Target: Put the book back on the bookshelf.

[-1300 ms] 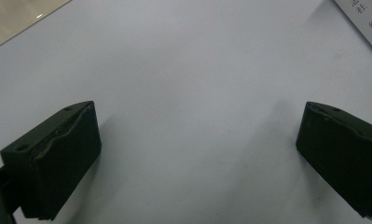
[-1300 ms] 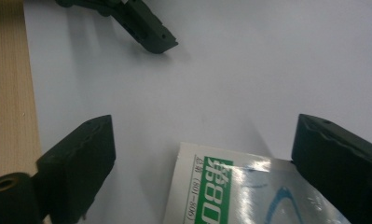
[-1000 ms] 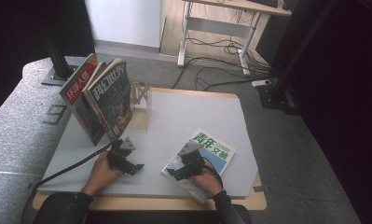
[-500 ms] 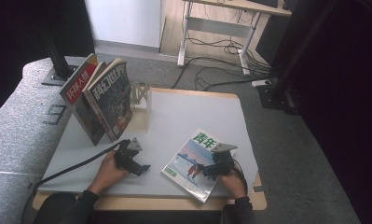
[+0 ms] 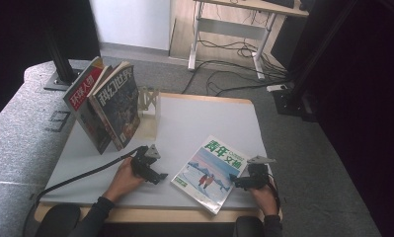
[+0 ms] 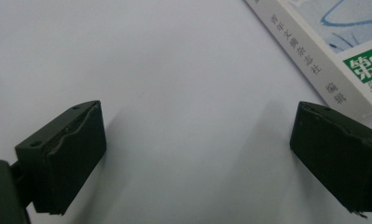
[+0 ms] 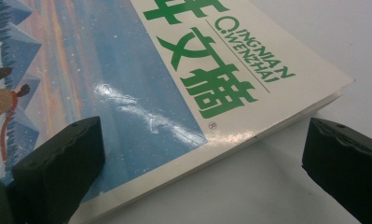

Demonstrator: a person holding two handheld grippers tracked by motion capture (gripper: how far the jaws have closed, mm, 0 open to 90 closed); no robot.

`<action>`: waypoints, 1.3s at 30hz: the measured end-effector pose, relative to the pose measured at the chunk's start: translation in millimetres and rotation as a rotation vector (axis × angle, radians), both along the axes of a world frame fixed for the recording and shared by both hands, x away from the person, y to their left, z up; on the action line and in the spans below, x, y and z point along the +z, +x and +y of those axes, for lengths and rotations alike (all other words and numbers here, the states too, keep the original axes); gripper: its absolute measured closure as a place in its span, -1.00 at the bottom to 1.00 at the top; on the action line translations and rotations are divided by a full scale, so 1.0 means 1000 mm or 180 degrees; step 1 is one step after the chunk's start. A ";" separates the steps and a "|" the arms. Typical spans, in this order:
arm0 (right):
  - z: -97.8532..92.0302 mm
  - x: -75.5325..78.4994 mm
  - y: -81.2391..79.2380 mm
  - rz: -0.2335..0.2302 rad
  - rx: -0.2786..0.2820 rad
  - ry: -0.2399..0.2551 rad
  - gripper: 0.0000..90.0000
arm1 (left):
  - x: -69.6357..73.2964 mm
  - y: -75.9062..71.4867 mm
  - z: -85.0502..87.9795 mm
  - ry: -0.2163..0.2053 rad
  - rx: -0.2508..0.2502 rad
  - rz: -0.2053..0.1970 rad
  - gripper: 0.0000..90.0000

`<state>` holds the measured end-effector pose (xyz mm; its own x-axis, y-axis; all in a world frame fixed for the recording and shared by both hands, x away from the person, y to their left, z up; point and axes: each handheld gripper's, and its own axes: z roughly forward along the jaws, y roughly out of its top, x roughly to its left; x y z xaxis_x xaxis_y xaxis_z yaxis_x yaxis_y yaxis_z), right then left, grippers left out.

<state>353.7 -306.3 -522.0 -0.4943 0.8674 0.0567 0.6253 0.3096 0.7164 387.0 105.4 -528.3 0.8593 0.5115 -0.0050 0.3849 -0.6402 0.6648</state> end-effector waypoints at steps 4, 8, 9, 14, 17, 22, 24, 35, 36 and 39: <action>-0.003 -0.003 0.005 0.0055 0.0007 0.0120 -1.00 | 0.000 0.000 -0.006 -0.0010 -0.0042 0.0003 -0.91; -0.005 -0.007 0.010 0.0118 0.0004 0.0279 -1.00 | 0.000 -0.001 -0.006 0.0011 -0.0074 -0.0001 -0.91; -0.004 -0.007 0.011 0.0107 0.0004 0.0280 -1.00 | 0.000 -0.001 -0.006 0.0001 -0.0078 0.0002 -0.91; 0.000 -0.006 0.013 0.0107 -0.0016 0.0248 -1.00 | 0.001 -0.002 -0.005 0.0061 -0.0156 0.0033 -0.94; 0.004 -0.003 0.016 0.0106 0.0002 0.0148 -1.00 | 0.002 -0.003 -0.003 0.0101 -0.0182 0.0057 -0.96; 0.007 -0.001 0.019 0.0088 0.0043 0.0068 -1.00 | 0.002 -0.003 0.000 0.0117 -0.0179 0.0076 -0.98; 0.007 -0.002 0.019 0.0081 0.0034 0.0083 -1.00 | 0.002 -0.004 0.001 0.0109 -0.0173 0.0073 -0.98; -0.004 -0.007 0.019 0.0176 -0.0107 0.0314 -1.00 | 0.001 -0.006 0.006 0.0085 -0.0193 0.0050 -0.98; -0.005 -0.008 0.020 0.0192 -0.0115 0.0348 -1.00 | 0.001 -0.006 0.006 0.0084 -0.0192 0.0049 -0.98; -0.006 -0.009 0.021 0.0190 -0.0109 0.0375 -1.00 | 0.001 -0.006 0.006 0.0080 -0.0195 0.0048 -0.99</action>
<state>374.5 -312.8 -530.8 -0.4572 0.8693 0.1876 0.6767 0.2032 0.7077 381.1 111.1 -527.4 0.8889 0.4581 -0.0061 0.3544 -0.6792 0.6427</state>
